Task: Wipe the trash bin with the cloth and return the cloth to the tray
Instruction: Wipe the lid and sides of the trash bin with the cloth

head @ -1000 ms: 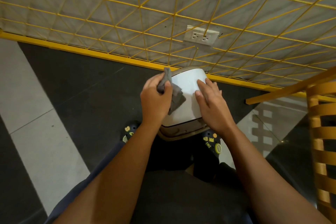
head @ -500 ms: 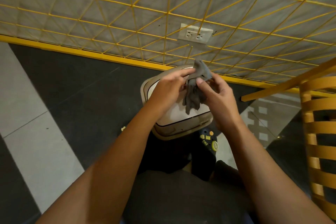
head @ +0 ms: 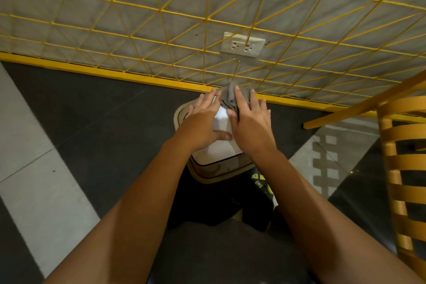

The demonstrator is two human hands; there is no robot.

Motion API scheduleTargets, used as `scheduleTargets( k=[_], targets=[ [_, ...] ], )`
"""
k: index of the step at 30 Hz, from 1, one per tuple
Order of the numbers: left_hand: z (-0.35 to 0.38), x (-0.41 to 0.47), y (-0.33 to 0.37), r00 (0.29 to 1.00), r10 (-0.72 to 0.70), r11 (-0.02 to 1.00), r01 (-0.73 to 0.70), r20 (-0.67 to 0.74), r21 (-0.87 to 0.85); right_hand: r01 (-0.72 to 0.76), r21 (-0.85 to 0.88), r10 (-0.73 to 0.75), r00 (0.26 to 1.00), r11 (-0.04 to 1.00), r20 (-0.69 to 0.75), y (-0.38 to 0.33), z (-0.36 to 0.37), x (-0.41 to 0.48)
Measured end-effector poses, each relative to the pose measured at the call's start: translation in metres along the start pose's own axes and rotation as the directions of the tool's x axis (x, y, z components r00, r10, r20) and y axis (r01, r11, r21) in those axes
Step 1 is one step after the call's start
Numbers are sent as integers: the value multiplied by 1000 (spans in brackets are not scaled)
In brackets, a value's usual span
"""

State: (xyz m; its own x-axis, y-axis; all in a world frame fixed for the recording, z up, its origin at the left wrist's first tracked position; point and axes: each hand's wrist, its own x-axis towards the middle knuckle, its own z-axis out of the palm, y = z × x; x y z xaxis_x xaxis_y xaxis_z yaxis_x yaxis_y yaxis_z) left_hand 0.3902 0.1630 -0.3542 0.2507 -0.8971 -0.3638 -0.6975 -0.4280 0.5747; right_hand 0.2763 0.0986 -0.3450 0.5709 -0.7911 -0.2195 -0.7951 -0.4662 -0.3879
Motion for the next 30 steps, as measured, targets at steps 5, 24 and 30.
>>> scheduleTargets(
  k=[5,24,30],
  targets=[
    [1,1,0,1000,-14,1000,14,18,13,-20,197,0,995,980,99,10,-6,36],
    [0,1,3,999,-25,999,25,28,22,-148,269,92,974,952,208,21,-29,47],
    [1,1,2,999,-27,998,25,22,64,-195,328,125,967,924,222,34,-29,28]
  ],
)
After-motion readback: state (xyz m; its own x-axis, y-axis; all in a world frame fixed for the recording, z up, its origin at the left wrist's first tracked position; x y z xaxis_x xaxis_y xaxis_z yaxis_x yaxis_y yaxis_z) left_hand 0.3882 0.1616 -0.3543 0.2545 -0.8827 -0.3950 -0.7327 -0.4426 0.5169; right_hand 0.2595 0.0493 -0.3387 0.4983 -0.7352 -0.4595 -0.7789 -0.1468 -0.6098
